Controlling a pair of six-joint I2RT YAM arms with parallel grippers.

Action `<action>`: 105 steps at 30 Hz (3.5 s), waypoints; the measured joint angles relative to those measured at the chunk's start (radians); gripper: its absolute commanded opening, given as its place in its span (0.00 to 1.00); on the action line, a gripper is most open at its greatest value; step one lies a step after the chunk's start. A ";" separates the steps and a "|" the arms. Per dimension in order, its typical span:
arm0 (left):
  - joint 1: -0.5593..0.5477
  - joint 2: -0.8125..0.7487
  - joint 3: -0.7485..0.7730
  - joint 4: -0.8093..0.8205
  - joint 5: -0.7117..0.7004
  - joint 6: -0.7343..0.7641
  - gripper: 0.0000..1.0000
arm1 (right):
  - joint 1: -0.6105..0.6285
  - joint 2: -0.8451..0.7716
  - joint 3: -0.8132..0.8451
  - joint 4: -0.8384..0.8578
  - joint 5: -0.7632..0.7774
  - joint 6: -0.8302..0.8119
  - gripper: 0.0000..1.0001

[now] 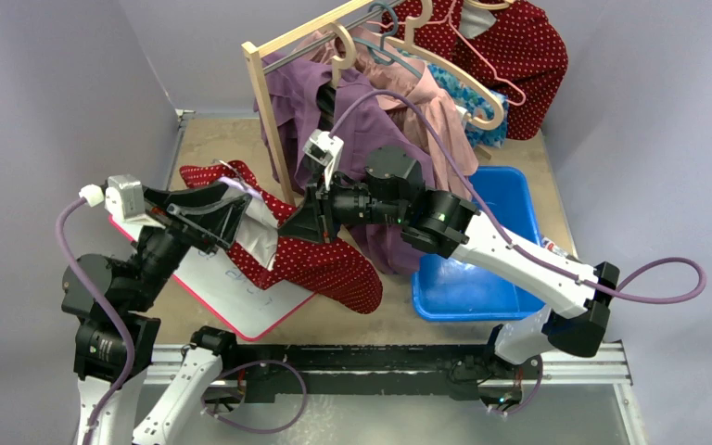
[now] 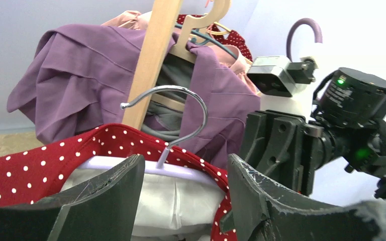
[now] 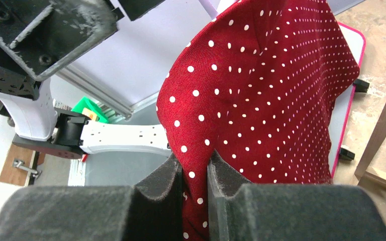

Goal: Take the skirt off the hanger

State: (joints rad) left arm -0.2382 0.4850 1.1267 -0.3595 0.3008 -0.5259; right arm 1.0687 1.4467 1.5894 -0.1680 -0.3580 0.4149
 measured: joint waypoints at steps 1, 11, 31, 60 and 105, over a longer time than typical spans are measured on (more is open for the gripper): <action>0.000 0.008 0.000 0.001 -0.004 0.006 0.59 | 0.000 0.003 0.000 0.002 0.000 0.005 0.00; 0.000 0.102 0.017 -0.015 -0.058 0.048 0.41 | -0.003 0.007 0.000 0.013 -0.026 0.023 0.00; -0.006 0.135 0.019 0.001 -0.080 0.106 0.06 | -0.011 0.071 0.033 0.057 -0.063 0.063 0.10; -0.006 0.151 -0.020 -0.037 -0.408 0.117 0.00 | 0.000 -0.254 -0.156 -0.217 0.119 -0.102 0.70; -0.007 0.065 0.016 -0.089 -0.558 -0.016 0.00 | 0.006 -0.507 -0.432 -0.212 0.712 0.080 0.00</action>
State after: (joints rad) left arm -0.2455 0.5503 1.1427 -0.4488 -0.2573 -0.5419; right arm 1.0748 0.9398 1.1576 -0.3801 0.3538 0.4946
